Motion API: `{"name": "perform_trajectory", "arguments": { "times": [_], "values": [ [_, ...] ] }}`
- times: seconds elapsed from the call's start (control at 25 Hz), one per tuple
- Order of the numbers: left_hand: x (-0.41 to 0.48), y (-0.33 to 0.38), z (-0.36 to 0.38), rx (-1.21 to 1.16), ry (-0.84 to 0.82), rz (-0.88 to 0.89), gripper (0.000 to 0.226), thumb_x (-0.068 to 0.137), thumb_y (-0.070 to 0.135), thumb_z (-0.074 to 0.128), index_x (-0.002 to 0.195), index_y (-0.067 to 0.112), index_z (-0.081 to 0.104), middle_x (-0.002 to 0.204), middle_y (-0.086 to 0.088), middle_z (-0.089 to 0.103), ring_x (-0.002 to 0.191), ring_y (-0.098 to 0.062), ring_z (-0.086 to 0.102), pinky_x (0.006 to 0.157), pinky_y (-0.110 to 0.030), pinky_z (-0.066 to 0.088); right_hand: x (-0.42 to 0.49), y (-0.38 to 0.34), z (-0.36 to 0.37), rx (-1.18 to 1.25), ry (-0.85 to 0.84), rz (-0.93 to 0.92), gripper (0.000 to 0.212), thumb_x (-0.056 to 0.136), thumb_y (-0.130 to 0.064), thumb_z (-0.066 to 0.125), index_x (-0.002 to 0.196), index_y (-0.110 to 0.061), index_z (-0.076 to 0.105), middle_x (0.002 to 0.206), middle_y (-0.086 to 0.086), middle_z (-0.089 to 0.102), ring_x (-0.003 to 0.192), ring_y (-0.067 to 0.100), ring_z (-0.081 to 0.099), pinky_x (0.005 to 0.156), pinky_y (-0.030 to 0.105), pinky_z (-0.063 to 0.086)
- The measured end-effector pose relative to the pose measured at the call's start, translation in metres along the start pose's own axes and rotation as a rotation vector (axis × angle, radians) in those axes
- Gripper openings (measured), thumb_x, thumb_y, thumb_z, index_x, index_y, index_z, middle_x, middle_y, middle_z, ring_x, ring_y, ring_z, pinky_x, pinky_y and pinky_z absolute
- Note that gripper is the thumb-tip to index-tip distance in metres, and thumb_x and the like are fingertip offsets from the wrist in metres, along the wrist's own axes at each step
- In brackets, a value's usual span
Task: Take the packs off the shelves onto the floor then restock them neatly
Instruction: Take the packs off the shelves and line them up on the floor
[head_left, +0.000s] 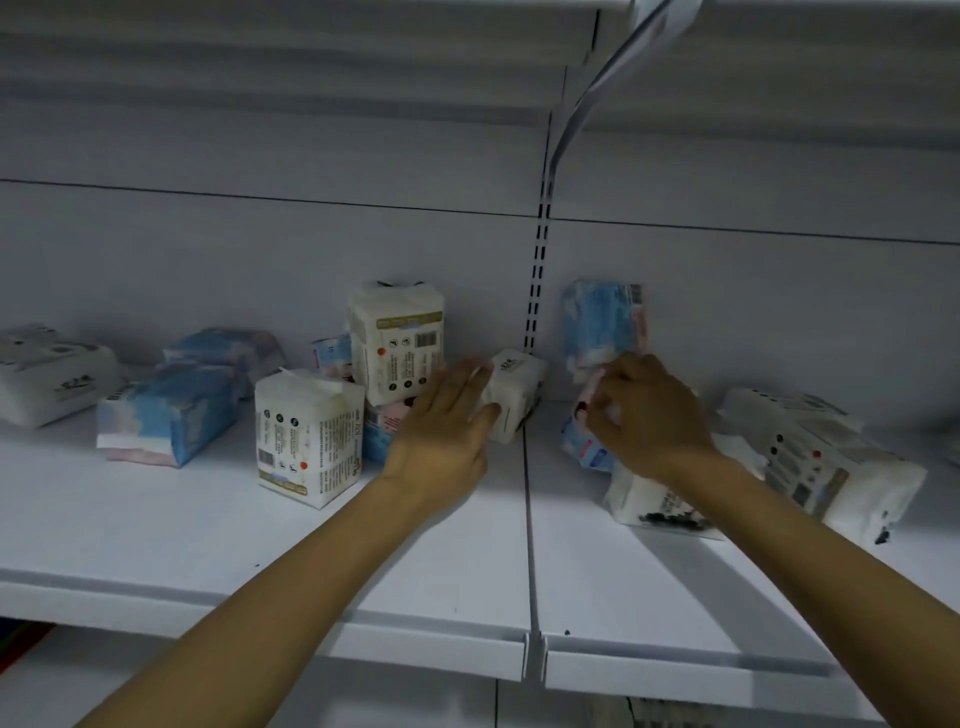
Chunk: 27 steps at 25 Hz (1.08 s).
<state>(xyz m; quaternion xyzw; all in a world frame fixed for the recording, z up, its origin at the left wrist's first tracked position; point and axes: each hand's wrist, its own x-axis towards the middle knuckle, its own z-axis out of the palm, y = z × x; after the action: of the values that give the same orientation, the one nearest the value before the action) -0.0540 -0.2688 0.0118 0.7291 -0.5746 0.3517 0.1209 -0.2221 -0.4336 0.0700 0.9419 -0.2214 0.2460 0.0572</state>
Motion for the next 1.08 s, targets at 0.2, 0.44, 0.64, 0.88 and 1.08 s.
{"name": "perform_trajectory", "arguments": {
  "times": [0.2,0.44,0.64,0.88,1.08],
  "values": [
    [0.032,0.036,0.008,-0.231,-0.142,-0.097,0.054,0.083,0.026,0.060,0.134,0.009,0.053,0.143,-0.016,0.047,0.129,-0.036,0.046,0.098,-0.050,0.047,-0.024,0.041,-0.008,-0.001,0.138,0.164,0.025,0.093,-0.028,0.055,0.089,-0.004,0.063,0.106,0.011,0.054,0.101,0.029,0.050,0.067,0.028,0.033],
    [0.094,0.088,0.020,-0.909,-0.227,-0.588,0.064,0.095,0.035,0.054,0.150,0.019,0.025,0.149,-0.004,0.039,0.134,-0.023,0.042,0.101,-0.026,0.037,-0.037,0.064,-0.010,0.073,0.173,0.165,0.022,0.090,-0.024,0.060,0.082,-0.004,0.062,0.097,0.011,0.055,0.092,0.028,0.053,0.064,0.028,0.034],
    [0.090,0.127,0.034,-0.971,-0.278,-0.560,0.064,0.083,0.074,0.044,0.130,0.030,0.050,0.143,-0.003,0.045,0.129,-0.021,0.047,0.106,-0.040,0.041,-0.030,0.074,-0.008,0.433,0.110,0.247,0.036,0.083,-0.029,0.063,0.116,-0.018,0.053,0.121,0.003,0.047,0.105,0.022,0.053,0.079,0.040,0.051],
    [0.061,0.149,0.055,-1.240,-0.084,-0.716,0.098,0.054,0.047,0.090,0.137,0.036,0.039,0.134,0.009,0.054,0.119,-0.009,0.057,0.095,-0.041,0.053,-0.021,0.077,-0.006,0.424,-0.283,0.300,0.037,0.096,-0.045,0.043,0.127,-0.025,0.046,0.121,0.002,0.061,0.107,0.026,0.059,0.090,0.040,0.048],
    [0.060,0.148,0.043,-1.127,0.142,-0.796,0.083,0.058,0.039,0.084,0.131,0.031,0.046,0.130,0.003,0.056,0.120,-0.017,0.056,0.096,-0.045,0.052,-0.012,0.067,-0.015,0.195,-0.219,0.095,0.036,0.101,-0.035,0.036,0.128,-0.013,0.046,0.123,0.012,0.062,0.113,0.031,0.056,0.106,0.039,0.033]
  ]
}}
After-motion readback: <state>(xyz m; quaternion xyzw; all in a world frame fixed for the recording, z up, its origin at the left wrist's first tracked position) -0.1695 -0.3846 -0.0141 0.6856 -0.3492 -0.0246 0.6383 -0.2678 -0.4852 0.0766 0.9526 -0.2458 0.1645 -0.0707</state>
